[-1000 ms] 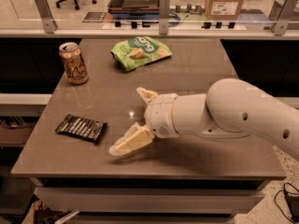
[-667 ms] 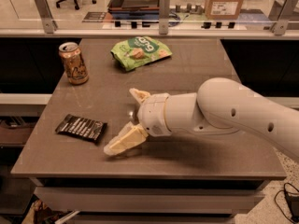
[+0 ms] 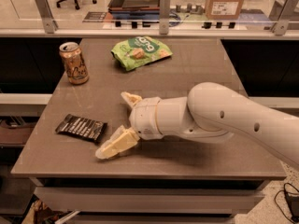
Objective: Move rxbar chocolate near green rice chip bag
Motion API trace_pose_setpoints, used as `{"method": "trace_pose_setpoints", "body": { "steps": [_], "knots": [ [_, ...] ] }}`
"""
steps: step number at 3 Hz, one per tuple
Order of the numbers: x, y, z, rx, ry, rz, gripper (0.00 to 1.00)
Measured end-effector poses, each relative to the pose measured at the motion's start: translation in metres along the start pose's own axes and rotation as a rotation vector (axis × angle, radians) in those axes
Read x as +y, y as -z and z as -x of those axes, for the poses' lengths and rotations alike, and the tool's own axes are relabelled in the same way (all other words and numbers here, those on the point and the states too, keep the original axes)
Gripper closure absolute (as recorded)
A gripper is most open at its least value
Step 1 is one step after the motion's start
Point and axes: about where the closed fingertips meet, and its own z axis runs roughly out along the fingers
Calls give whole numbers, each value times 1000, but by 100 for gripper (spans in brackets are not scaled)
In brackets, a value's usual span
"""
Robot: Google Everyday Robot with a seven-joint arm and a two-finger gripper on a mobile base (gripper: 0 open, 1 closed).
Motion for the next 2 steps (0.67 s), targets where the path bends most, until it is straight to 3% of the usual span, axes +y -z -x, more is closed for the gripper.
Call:
{"method": "trace_pose_setpoints", "body": {
  "steps": [2],
  "knots": [
    [20, -23, 13, -31, -20, -13, 0]
  ]
}}
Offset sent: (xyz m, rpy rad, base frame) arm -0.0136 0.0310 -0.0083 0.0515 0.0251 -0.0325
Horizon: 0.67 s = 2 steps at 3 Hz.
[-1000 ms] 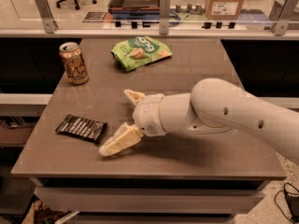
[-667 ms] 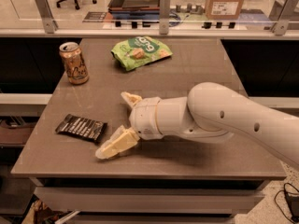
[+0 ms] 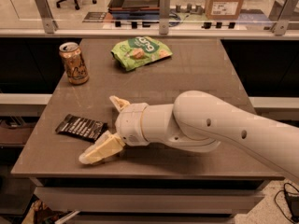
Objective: Move rxbar chocolate near green rice chip bag
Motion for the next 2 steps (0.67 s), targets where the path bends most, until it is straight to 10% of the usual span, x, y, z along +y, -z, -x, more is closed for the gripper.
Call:
{"method": "trace_pose_setpoints", "body": {
  "steps": [2],
  "knots": [
    [6, -16, 10, 6, -3, -18, 0]
  ]
}}
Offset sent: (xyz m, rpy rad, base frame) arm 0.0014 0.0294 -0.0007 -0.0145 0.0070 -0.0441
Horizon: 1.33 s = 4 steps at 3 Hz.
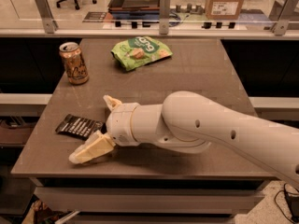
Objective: Move rxbar chocolate near green rice chip bag
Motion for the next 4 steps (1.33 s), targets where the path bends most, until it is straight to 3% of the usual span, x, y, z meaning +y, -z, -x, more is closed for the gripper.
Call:
{"method": "trace_pose_setpoints", "body": {
  "steps": [1, 2, 4],
  "knots": [
    [1, -9, -5, -10, -14, -9, 0],
    [0, -16, -13, -14, -18, -21, 17],
    [0, -15, -10, -14, -17, -22, 64]
  ]
}}
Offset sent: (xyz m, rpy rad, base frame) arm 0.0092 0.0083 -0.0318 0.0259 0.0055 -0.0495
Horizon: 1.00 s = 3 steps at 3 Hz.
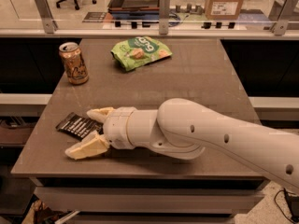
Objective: Move rxbar chocolate near green rice chip bag
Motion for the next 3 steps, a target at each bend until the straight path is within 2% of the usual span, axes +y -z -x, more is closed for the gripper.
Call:
{"method": "trace_pose_setpoints", "body": {
  "steps": [1, 2, 3],
  "knots": [
    [0, 0, 1, 0, 0, 0, 87],
    [0, 1, 2, 0, 0, 0, 100],
    [0, 1, 2, 0, 0, 0, 100]
  ]
}}
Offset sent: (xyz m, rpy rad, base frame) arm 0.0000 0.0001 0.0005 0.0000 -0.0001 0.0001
